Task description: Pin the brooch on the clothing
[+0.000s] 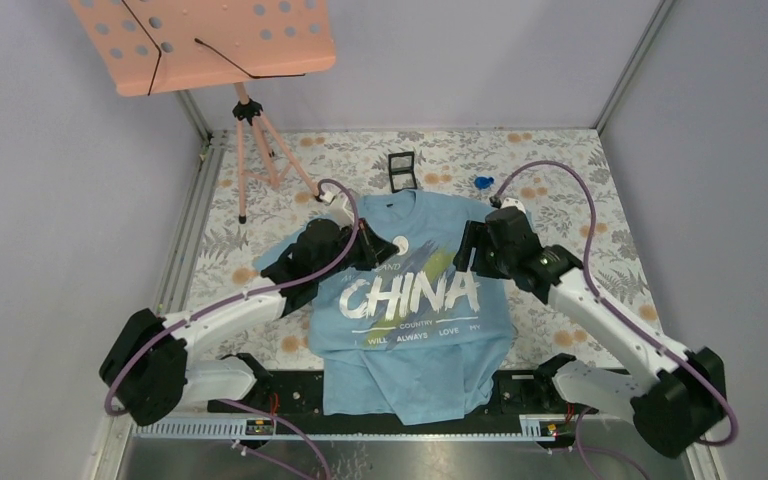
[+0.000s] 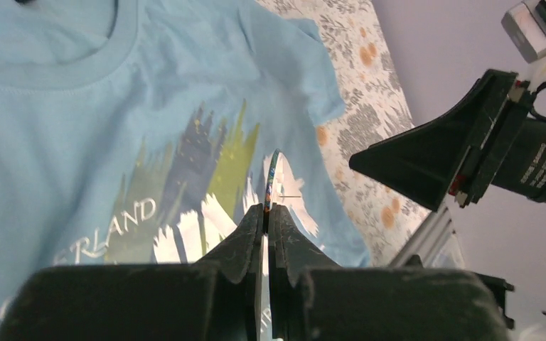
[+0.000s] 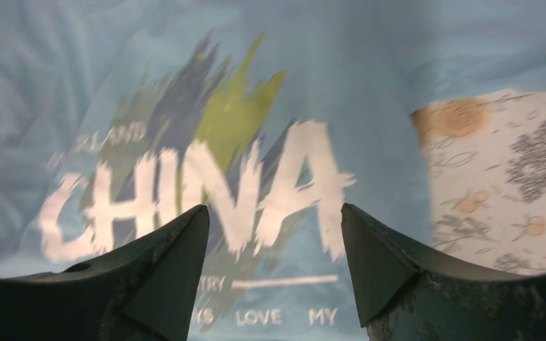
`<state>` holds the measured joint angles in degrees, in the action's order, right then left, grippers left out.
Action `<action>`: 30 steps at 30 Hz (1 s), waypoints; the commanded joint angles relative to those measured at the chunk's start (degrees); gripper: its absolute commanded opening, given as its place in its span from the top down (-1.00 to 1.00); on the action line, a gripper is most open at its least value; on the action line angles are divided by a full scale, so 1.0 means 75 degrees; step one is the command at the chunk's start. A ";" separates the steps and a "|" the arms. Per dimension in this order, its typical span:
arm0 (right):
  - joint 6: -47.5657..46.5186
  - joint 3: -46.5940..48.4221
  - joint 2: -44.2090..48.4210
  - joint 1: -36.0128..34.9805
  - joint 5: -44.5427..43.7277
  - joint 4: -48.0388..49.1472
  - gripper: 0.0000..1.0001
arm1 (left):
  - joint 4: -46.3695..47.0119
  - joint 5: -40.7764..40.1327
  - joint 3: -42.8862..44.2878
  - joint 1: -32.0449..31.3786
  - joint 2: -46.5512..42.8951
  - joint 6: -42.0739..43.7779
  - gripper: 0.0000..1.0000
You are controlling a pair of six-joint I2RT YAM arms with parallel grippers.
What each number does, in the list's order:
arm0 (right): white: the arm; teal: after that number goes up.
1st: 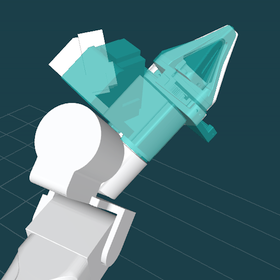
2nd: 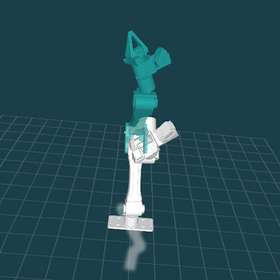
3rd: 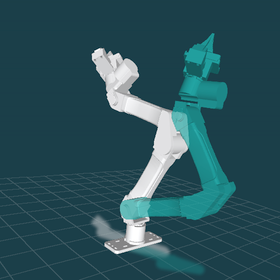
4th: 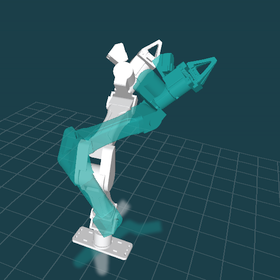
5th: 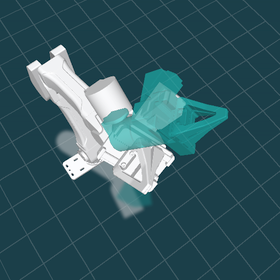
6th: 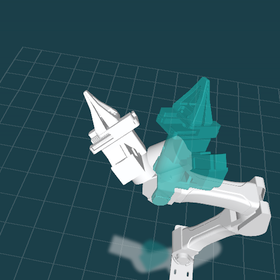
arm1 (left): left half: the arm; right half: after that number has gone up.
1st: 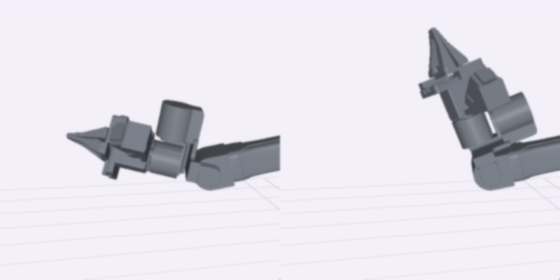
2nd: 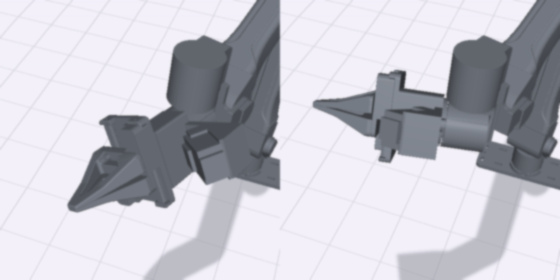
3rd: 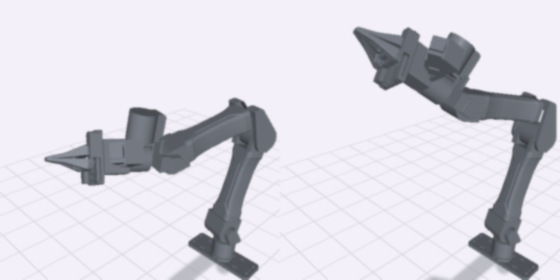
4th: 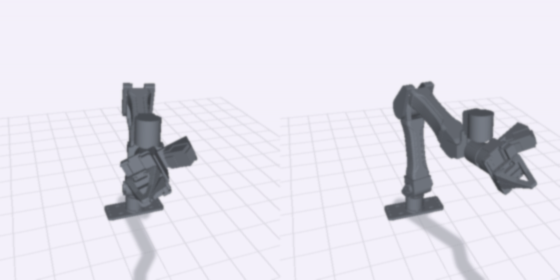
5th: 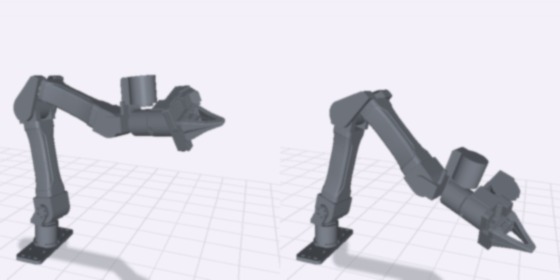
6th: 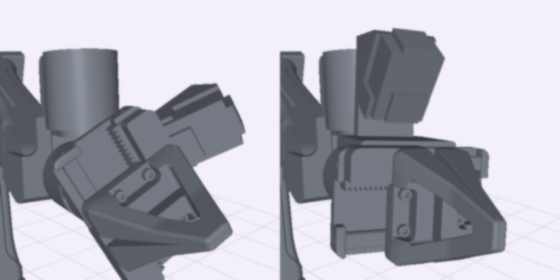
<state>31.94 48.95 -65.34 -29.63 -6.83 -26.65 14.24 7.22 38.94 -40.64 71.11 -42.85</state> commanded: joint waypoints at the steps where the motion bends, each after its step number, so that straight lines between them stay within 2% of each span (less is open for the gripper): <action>1: -0.0549 0.0755 -0.1131 0.0994 -0.0291 0.0230 -0.51 | 0.0602 -0.0191 0.0868 0.0122 0.0786 0.0469 1.00; 5: -0.0660 0.1207 -0.2134 0.1726 0.0288 0.0570 -0.50 | 0.0557 -0.0217 0.1622 0.0122 0.1730 0.0796 1.00; 15: -0.0667 0.2420 -0.3871 0.1722 0.1281 0.0711 -0.40 | 0.0811 -0.0208 0.2788 0.0122 0.3517 0.0813 1.00; 26: -0.0421 0.3297 -0.5072 0.0797 0.0150 0.0548 -0.43 | 0.1081 -0.0752 0.2122 0.0251 0.3290 0.0773 1.00; 30: -0.0472 0.3577 -0.5169 0.0336 0.0488 0.0751 -0.47 | 0.1337 -0.1264 0.1343 0.0609 0.2811 0.0635 1.00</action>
<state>28.32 71.61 -103.96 -24.05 -3.22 -22.35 19.49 2.85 53.17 -38.79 97.30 -37.56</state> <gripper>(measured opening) 0.731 0.032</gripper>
